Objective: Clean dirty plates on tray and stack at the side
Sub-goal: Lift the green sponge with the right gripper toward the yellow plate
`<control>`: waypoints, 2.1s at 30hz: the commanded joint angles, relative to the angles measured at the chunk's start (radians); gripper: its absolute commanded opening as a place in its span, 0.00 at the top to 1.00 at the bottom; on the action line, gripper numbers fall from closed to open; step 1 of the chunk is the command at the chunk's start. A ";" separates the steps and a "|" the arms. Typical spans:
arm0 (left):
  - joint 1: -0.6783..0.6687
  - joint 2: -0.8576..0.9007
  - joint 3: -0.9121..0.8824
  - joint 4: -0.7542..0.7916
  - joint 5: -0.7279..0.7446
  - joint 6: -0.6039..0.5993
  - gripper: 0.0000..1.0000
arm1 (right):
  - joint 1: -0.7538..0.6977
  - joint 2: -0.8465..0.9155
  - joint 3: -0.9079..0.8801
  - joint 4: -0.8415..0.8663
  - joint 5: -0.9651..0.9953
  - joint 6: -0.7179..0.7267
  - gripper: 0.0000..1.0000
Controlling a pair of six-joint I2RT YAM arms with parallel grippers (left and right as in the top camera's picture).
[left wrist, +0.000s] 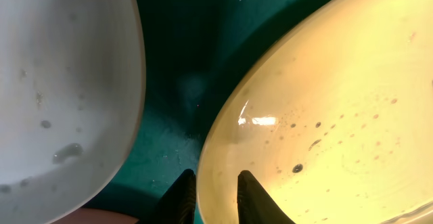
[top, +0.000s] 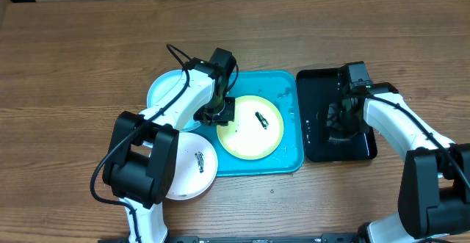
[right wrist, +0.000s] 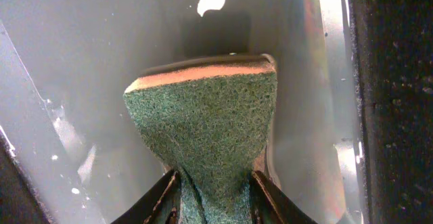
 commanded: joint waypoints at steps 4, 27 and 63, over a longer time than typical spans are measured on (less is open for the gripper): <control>-0.005 0.025 -0.004 0.010 -0.010 -0.014 0.77 | 0.000 0.002 0.000 0.010 0.004 -0.002 0.68; -0.006 0.025 -0.023 0.046 -0.010 -0.015 0.96 | -0.001 0.001 0.154 -0.115 0.003 -0.030 0.96; 0.043 0.025 -0.052 0.103 -0.008 0.060 0.96 | 0.001 0.001 0.353 -0.314 -0.230 -0.116 0.96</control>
